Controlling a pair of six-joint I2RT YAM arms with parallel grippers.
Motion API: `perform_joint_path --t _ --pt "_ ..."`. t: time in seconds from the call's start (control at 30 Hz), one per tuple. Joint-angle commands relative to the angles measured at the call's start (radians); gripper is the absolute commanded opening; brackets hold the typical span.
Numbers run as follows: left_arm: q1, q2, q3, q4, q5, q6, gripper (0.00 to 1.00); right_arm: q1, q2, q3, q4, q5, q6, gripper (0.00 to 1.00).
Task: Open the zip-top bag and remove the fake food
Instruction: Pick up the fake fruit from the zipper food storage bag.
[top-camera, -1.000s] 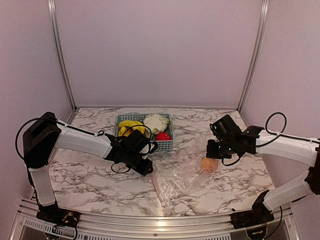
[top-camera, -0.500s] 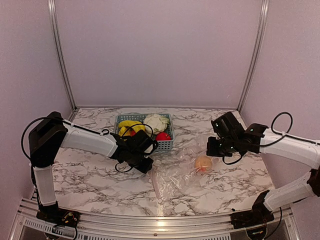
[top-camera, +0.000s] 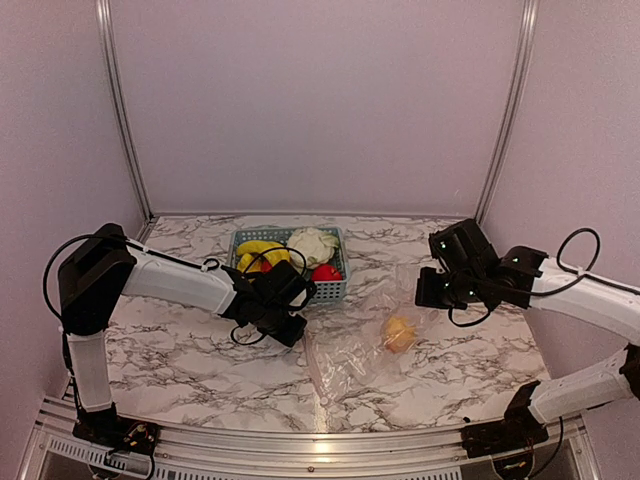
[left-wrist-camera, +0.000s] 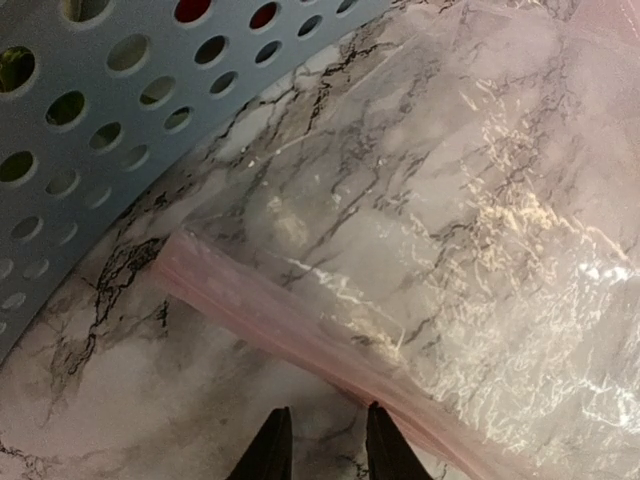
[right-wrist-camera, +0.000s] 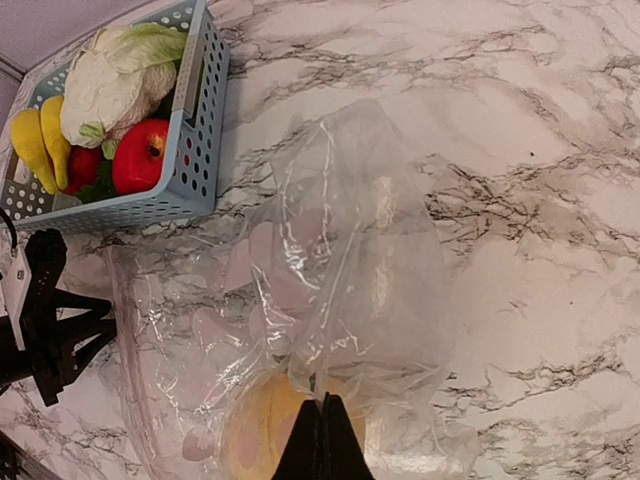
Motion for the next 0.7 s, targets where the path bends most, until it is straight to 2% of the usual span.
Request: perform_joint_path --t 0.0,0.37,0.5,0.67 --pt "0.000 0.001 -0.008 -0.052 0.012 0.001 0.27 0.013 -0.003 0.008 -0.001 0.032 0.032 0.00" --pt "0.006 -0.188 -0.093 -0.042 0.143 0.015 0.27 0.013 0.044 -0.047 0.054 0.030 0.062 0.00" --pt "-0.007 -0.199 -0.088 -0.024 0.177 0.017 0.27 0.012 0.048 -0.038 0.057 0.030 0.059 0.00" --pt "-0.040 -0.130 -0.038 0.011 0.214 0.020 0.26 0.013 0.054 -0.018 0.058 0.021 0.051 0.00"
